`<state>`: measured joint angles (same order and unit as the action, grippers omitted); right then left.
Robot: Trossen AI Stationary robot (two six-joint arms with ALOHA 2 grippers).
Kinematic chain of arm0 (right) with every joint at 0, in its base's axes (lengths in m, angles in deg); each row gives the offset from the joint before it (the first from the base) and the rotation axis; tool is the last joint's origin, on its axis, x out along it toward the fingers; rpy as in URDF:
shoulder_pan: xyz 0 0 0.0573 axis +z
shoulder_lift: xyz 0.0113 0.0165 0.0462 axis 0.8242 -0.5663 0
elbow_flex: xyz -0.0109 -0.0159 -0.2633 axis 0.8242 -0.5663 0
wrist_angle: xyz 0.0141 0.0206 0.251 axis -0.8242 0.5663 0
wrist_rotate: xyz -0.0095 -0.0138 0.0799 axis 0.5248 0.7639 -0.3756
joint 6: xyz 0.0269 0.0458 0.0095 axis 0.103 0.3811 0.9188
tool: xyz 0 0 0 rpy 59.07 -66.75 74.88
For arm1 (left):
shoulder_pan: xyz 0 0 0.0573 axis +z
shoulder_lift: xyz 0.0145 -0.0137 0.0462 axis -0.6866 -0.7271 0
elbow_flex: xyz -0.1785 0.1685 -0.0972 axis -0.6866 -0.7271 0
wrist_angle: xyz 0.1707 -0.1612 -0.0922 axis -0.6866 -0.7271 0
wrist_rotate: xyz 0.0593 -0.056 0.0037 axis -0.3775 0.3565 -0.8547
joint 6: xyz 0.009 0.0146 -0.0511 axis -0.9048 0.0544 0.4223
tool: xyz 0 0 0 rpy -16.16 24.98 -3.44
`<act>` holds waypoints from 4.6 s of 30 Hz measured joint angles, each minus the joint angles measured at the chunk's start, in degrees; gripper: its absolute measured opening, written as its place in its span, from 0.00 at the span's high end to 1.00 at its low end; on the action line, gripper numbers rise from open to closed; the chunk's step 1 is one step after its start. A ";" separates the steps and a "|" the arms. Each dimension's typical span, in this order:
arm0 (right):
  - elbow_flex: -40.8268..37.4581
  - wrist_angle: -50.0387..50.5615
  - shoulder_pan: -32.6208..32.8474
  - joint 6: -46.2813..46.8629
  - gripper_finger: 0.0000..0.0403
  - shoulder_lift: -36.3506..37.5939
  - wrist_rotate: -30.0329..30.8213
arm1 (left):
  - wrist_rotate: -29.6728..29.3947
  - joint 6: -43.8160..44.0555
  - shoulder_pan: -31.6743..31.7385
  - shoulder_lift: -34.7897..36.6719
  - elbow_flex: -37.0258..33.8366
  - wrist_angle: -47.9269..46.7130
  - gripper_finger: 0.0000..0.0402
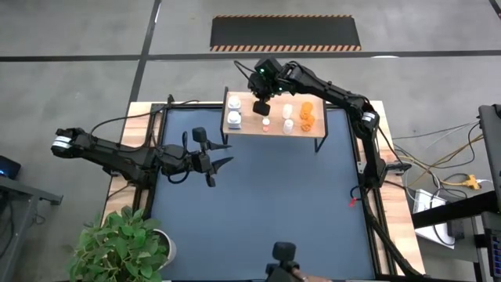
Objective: Pick and place medicine bottles onto shelf by color
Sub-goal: Put the yellow pill bottle on the shelf, then adjust the orange pill bottle on the shelf
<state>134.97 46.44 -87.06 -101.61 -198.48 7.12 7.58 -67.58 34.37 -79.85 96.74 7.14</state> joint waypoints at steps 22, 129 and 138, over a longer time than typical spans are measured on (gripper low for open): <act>0.02 2.99 -1.11 1.22 0.98 0.04 2.09 | 0.02 0.00 0.01 0.00 -0.07 -0.04 0.60; -31.87 1.49 20.17 18.21 0.98 34.89 -2.58 | 0.04 0.09 -0.01 0.00 -0.28 2.10 0.60; -47.76 -9.67 26.42 18.67 0.98 45.67 -2.56 | 0.09 2.72 -0.01 -0.02 -0.37 5.22 0.60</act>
<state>87.21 36.77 -60.64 -82.94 -152.81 4.56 7.66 -64.86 34.37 -79.87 96.37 12.36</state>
